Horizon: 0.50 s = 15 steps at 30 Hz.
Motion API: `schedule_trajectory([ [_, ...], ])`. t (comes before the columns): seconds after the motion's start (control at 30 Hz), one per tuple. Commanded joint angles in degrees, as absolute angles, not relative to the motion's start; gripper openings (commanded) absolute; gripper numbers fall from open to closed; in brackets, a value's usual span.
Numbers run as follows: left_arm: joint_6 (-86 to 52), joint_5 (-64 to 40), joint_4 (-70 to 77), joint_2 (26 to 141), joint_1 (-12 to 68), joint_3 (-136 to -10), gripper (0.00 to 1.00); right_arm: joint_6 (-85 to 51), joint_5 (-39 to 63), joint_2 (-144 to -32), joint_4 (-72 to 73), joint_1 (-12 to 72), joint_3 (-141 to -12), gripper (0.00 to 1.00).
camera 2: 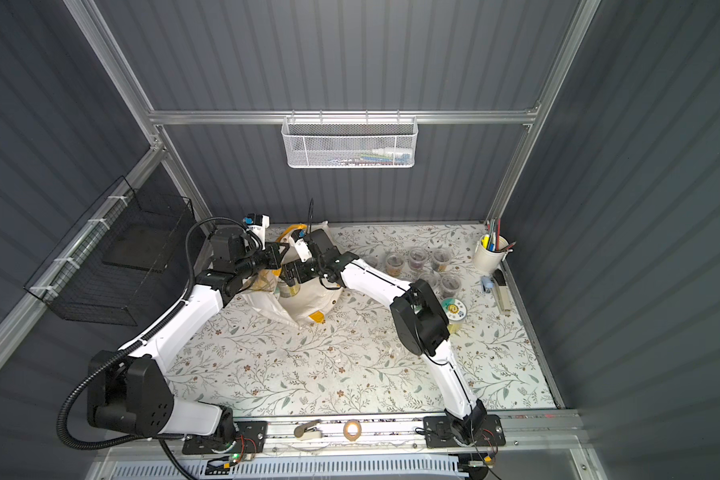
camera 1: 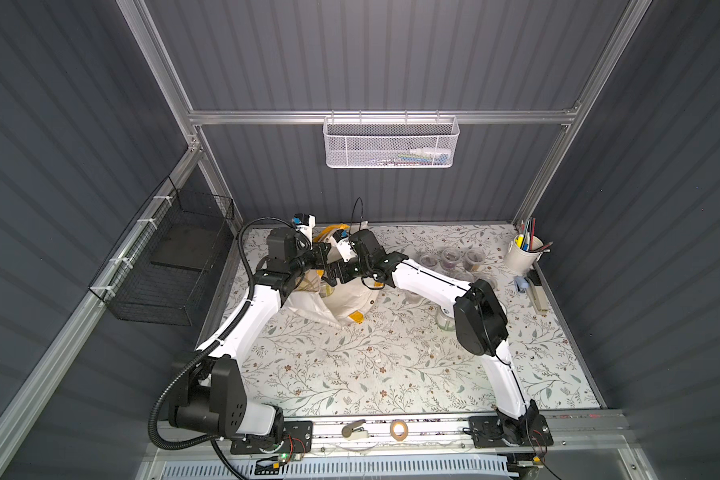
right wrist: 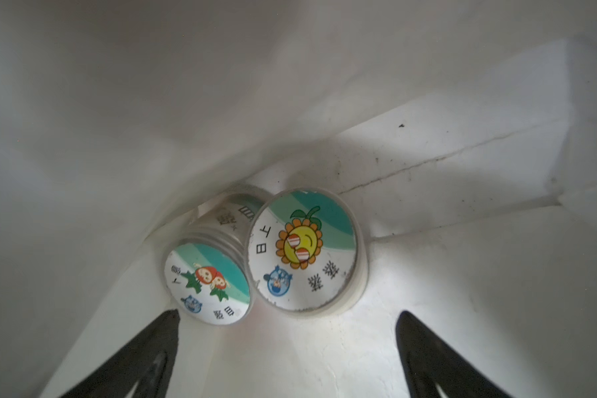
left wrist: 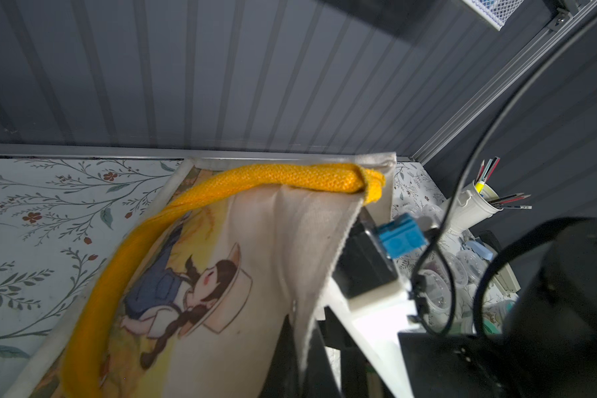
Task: Take out the seed jars from the canvas bag
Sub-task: Pick up the seed jar from the canvas bag.
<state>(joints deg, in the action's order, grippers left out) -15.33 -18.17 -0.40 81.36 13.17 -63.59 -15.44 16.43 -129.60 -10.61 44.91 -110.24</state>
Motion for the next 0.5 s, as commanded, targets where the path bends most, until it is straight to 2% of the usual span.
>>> schedule_trajectory([
  [0.0, -16.1, -24.3, 2.2, 78.4, 14.2, -63.7, 0.0, -16.0, 14.1, -130.8, -9.8, 46.3, -111.7, 0.98],
  [0.47, -17.0, -25.2, 4.1, 76.8, 14.2, -60.6, 0.0, -25.8, 12.2, -130.7, 1.4, 47.2, -104.1, 0.99],
])
